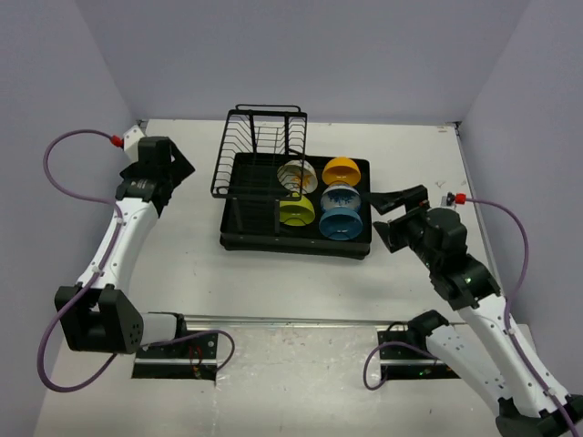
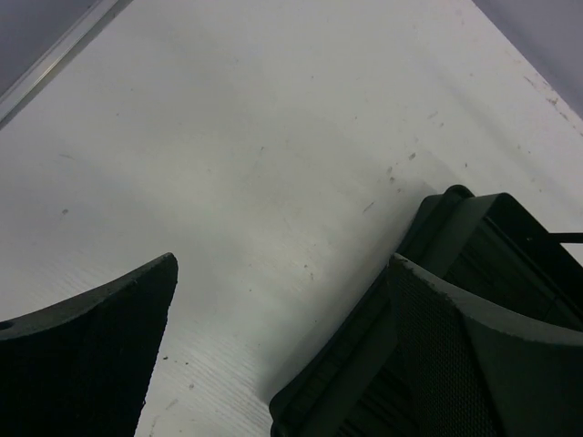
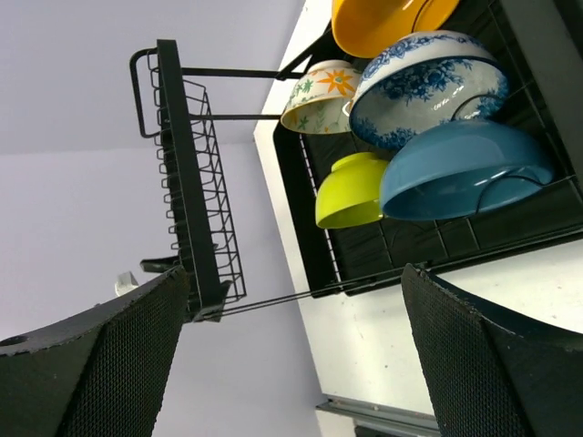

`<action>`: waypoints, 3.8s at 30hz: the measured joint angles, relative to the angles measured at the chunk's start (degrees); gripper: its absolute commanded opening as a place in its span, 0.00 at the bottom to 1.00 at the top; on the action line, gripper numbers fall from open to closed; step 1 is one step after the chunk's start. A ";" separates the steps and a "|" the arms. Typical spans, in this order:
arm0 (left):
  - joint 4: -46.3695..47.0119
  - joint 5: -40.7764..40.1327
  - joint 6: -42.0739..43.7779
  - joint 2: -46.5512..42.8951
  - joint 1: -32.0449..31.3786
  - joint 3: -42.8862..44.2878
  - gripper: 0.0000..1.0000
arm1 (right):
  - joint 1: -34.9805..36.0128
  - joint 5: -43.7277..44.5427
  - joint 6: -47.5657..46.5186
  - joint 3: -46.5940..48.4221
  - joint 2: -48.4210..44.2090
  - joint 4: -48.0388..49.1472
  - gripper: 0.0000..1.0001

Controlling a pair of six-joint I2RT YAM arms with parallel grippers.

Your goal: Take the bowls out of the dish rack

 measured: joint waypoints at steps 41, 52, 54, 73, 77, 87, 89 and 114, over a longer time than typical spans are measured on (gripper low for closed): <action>0.15 2.12 -0.68 -8.50 0.00 -8.24 0.97 | 12.13 7.74 17.14 -5.90 9.60 6.43 0.76; 0.37 2.45 -1.55 -7.91 0.00 -8.02 0.98 | 18.45 21.44 25.57 -1.36 13.79 5.07 0.74; 0.46 2.45 -1.57 -7.87 0.00 -8.00 0.98 | 18.86 23.45 26.73 -1.33 13.79 3.52 0.74; 0.70 1.79 -2.27 -6.99 0.00 -7.76 0.98 | 29.09 37.13 32.44 1.14 23.30 -5.29 0.73; 0.68 2.12 -3.39 -6.62 -0.22 -7.72 0.99 | 30.38 38.56 32.59 1.14 25.31 -7.02 0.72; 0.70 3.56 -4.55 -5.51 -1.03 -7.69 0.99 | 30.42 41.86 32.61 0.90 25.57 -6.32 0.71; 0.70 3.56 -4.55 -5.44 -1.07 -7.69 0.99 | 30.42 42.12 32.63 0.55 25.88 -5.25 0.70; 0.70 3.30 -4.35 -5.44 -1.11 -7.69 1.00 | 19.85 36.35 32.87 -1.14 31.71 12.81 0.60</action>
